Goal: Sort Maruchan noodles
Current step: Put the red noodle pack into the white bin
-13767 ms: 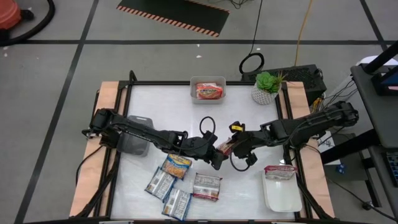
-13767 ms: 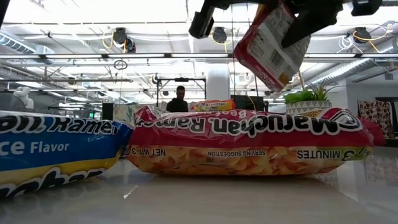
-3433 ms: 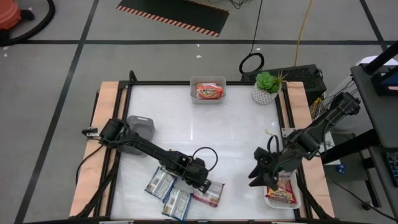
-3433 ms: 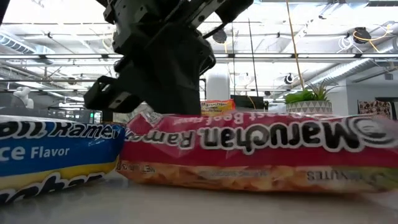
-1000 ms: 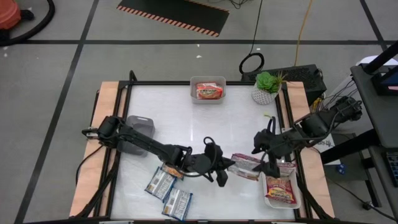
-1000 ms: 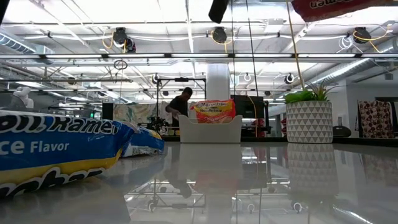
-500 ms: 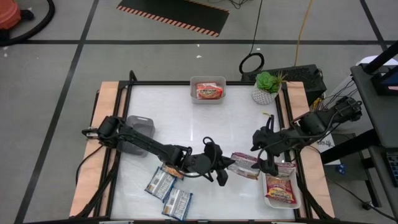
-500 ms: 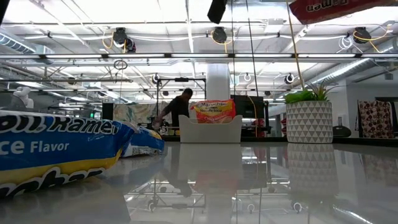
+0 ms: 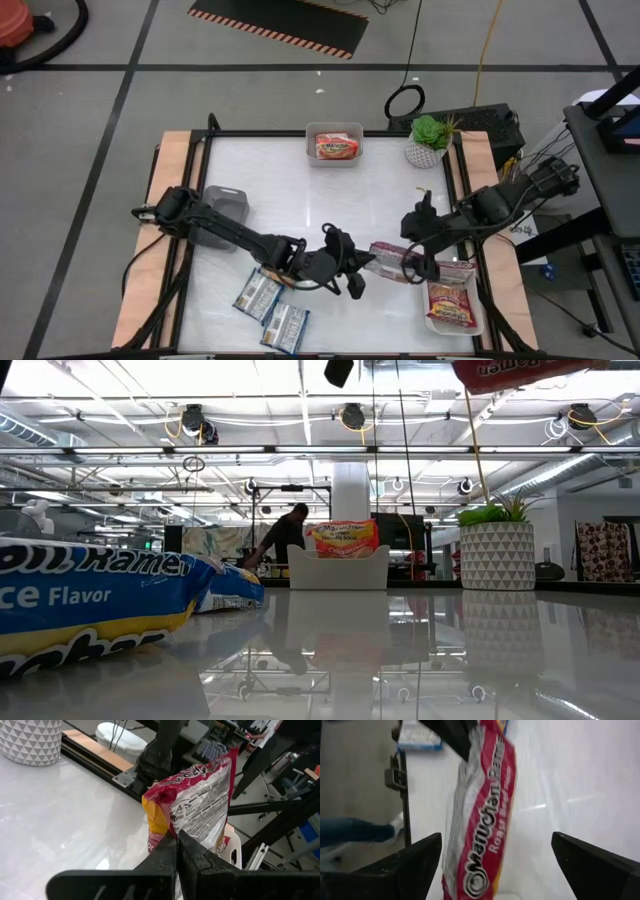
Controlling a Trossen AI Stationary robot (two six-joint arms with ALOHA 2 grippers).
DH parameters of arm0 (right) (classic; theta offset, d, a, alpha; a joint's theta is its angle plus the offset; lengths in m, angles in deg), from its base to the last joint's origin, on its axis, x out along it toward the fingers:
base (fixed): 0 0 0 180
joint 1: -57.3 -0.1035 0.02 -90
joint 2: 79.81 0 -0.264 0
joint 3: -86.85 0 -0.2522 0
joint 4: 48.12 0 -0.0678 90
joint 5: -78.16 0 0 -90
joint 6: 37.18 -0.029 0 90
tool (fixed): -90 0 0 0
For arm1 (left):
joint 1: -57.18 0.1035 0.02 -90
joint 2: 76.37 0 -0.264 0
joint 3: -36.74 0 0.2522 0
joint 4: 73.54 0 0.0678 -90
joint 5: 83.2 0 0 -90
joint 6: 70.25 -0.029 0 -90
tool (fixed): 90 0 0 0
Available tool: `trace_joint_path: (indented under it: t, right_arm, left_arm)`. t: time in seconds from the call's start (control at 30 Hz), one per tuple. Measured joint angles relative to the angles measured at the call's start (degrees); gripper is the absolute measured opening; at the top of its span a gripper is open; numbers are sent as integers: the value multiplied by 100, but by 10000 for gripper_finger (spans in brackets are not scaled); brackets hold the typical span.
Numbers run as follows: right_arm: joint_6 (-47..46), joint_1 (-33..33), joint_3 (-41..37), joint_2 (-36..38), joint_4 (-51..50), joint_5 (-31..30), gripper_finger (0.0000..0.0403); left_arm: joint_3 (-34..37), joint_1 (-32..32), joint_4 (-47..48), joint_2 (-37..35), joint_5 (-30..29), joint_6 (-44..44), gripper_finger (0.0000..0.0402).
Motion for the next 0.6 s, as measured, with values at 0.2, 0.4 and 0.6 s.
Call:
trace_joint_path:
  t: [0.2, 0.4, 0.6]
  right_arm:
    - [-380, 0, -407, -4, 18, 166, 371]
    - [-544, 0, -621, -4, 109, 104, 356]
    - [-556, -1, -632, 12, 439, -7, 339]
  left_arm:
    - [2, -38, 26, -69, -3, -9, 3]
    - [4, -36, 80, -63, -3, -234, 3]
    - [4, -36, 105, -63, -12, -310, 3]
